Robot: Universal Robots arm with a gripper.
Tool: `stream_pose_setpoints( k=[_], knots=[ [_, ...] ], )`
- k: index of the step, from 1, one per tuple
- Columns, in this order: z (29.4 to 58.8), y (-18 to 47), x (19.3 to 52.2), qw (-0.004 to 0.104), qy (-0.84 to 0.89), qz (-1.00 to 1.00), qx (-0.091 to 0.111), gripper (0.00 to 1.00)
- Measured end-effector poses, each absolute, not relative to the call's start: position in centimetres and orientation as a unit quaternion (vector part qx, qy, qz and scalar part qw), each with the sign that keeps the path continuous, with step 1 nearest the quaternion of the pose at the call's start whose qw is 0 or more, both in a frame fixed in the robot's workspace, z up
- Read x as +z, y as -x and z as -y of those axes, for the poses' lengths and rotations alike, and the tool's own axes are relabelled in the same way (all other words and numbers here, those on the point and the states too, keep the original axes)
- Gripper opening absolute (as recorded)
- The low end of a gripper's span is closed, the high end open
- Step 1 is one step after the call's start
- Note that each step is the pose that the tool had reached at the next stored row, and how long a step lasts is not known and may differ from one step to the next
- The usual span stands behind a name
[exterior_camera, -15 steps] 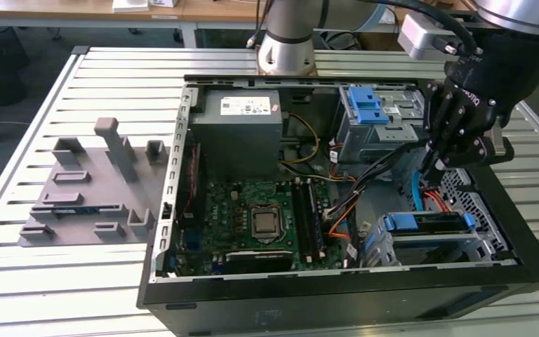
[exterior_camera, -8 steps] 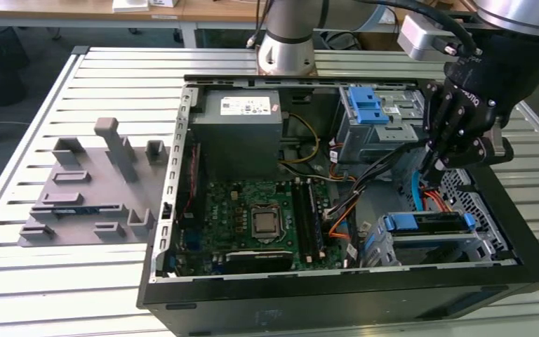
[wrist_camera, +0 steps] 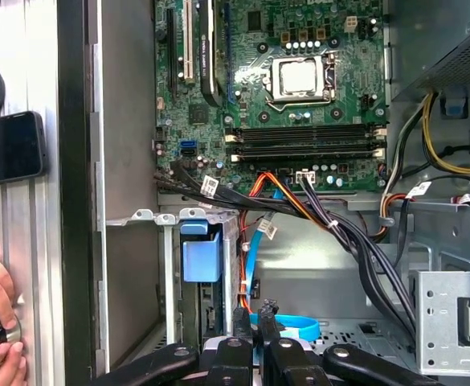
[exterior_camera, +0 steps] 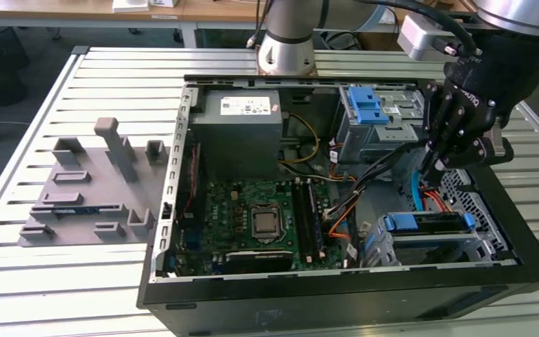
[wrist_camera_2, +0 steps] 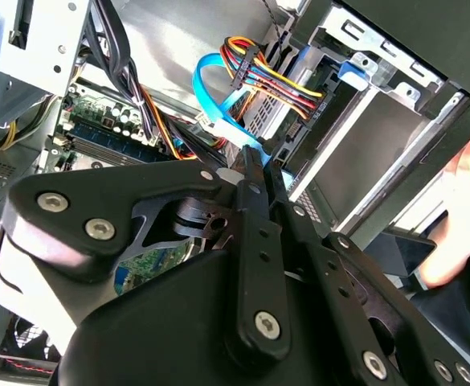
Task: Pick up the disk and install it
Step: 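Insert the second disk wire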
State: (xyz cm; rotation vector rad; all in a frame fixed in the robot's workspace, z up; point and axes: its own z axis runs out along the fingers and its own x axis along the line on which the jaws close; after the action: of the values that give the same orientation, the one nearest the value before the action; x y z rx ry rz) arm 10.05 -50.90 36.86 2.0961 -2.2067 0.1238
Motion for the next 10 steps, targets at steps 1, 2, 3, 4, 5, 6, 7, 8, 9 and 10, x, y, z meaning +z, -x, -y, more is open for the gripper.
stream_pose_setpoints(
  k=[1,2,3,4,5,6,7,8,9,10],
  knots=[
    [50.9,-10.05,36.84,0.048,-0.687,0.724,0.041,0.17],
    [50.9,-10.05,36.81,0.049,-0.687,0.724,0.042,0.17],
    [50.9,-10.05,36.78,0.051,-0.687,0.723,0.044,0.23],
    [50.9,-10.05,36.73,0.052,-0.687,0.723,0.045,0.23],
    [50.9,-10.05,36.69,0.053,-0.687,0.723,0.047,0.23],
    [50.9,-10.05,36.64,0.055,-0.687,0.723,0.048,0.23],
    [50.9,-10.05,36.58,0.056,-0.687,0.723,0.049,0.23],
    [50.9,-10.05,36.53,0.057,-0.687,0.723,0.051,0.23],
    [50.9,-10.05,36.45,0.058,-0.687,0.723,0.052,0.23],
    [50.9,-10.05,36.37,0.059,-0.687,0.723,0.052,0.23]
  ],
)
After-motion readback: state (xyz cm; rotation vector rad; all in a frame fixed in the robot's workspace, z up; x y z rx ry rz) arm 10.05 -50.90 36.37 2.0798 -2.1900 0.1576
